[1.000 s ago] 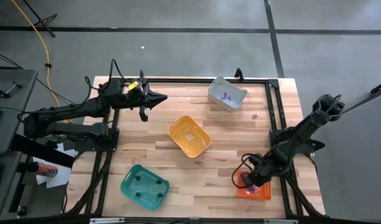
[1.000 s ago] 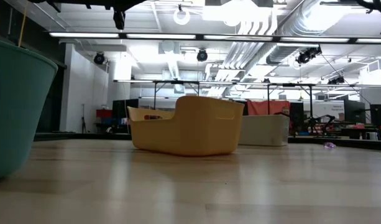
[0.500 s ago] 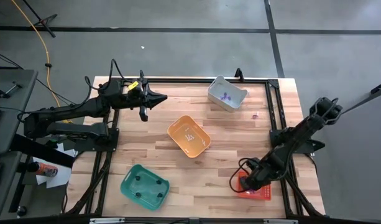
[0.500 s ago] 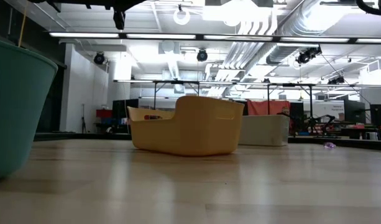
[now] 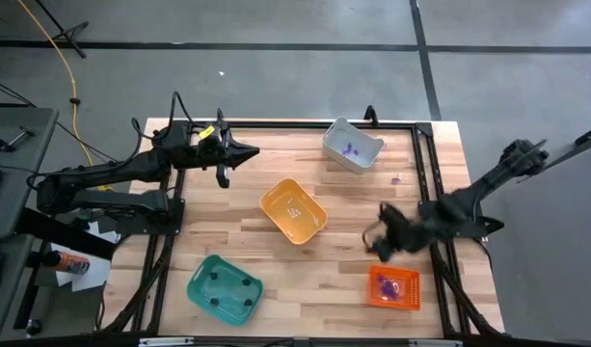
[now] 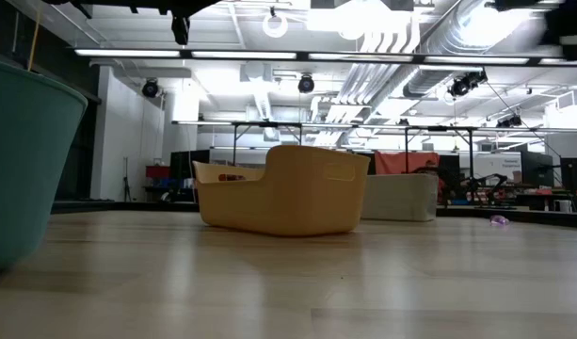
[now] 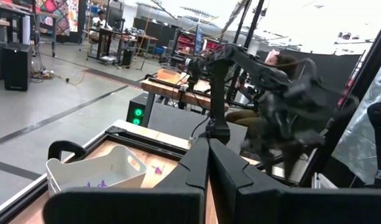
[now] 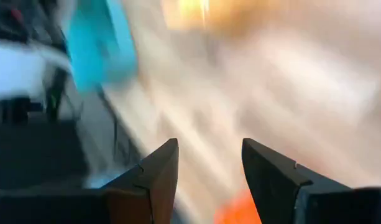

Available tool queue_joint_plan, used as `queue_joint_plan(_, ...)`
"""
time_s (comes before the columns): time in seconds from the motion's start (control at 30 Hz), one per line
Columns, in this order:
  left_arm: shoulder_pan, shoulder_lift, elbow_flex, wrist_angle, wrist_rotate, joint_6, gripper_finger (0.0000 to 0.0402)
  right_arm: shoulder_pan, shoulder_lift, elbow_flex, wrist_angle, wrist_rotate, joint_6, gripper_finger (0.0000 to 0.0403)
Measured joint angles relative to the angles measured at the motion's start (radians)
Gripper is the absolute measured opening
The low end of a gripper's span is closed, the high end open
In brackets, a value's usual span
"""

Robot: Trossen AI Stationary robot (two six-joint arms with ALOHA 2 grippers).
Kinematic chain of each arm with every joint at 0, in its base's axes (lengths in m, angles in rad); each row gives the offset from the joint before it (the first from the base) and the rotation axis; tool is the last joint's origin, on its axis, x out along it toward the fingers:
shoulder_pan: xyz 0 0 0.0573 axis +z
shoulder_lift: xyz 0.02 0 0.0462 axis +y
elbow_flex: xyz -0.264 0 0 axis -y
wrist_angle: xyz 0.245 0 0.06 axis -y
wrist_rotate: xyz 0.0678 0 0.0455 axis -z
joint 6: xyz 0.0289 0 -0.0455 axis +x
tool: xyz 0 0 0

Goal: Sort Halloween decoration
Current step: Put the purple witch hat toy into the white bin

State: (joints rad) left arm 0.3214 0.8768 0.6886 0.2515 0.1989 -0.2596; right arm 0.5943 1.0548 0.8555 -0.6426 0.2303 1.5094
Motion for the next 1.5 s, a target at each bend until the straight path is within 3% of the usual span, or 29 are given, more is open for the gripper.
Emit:
queue_joint_plan(0.07,0.0,0.0,0.0,-0.003,0.0,0.0,0.0,-0.086,-0.024,0.0,0.037,0.084,-0.187,0.0172)
queue_joint_plan(0.17,0.0,0.0,0.0,-0.014,0.0,0.0,0.0,-0.237,-0.026,0.0,0.137,0.109,-0.512,0.0172)
queue_joint_plan(0.37,0.0,0.0,0.0,-0.014,-0.006,0.0,0.0,-0.53,0.036,0.0,0.446,0.046,-1.049,0.0171)
queue_joint_plan(0.5,0.0,0.0,0.0,-0.014,-0.053,0.0,0.0,-0.667,0.072,0.0,0.689,-0.075,-1.261,0.0171)
queue_joint_plan(0.63,0.0,0.0,0.0,-0.015,-0.082,0.016,0.0,-0.762,0.093,0.001,0.854,-0.2,-1.31,0.0171)
queue_joint_plan(0.77,0.0,0.0,0.0,-0.014,-0.082,0.026,0.0,-0.802,0.099,0.001,0.906,-0.293,-1.313,0.0156)
queue_joint_plan(0.87,0.0,0.0,0.0,-0.013,-0.079,0.027,0.0,-0.803,0.098,0.001,0.919,-0.331,-1.328,0.0109)
queue_joint_plan(0.97,-0.001,0.0,0.0,-0.012,-0.074,0.042,0.0,-0.804,0.098,0.001,0.93,-0.363,-1.297,0.0033)
queue_joint_plan(1.03,-0.004,0.0,0.0,-0.006,-0.072,0.069,0.0,-0.806,0.098,0.001,0.929,-0.367,-1.286,0.0011)
queue_joint_plan(1.17,-0.017,0.014,0.0,0.032,-0.04,0.124,0.0,-0.806,0.098,0.001,0.961,-0.409,-1.315,0.0021)
queue_joint_plan(1.27,-0.021,0.027,0.0,0.067,0.007,0.163,0.0,-0.805,0.098,0.001,0.977,-0.429,-1.334,0.0005)
queue_joint_plan(1.5,-0.023,0.053,0.0,0.062,0.011,0.176,0.0,-0.805,0.098,0.001,0.992,-0.452,-1.335,0.0002)
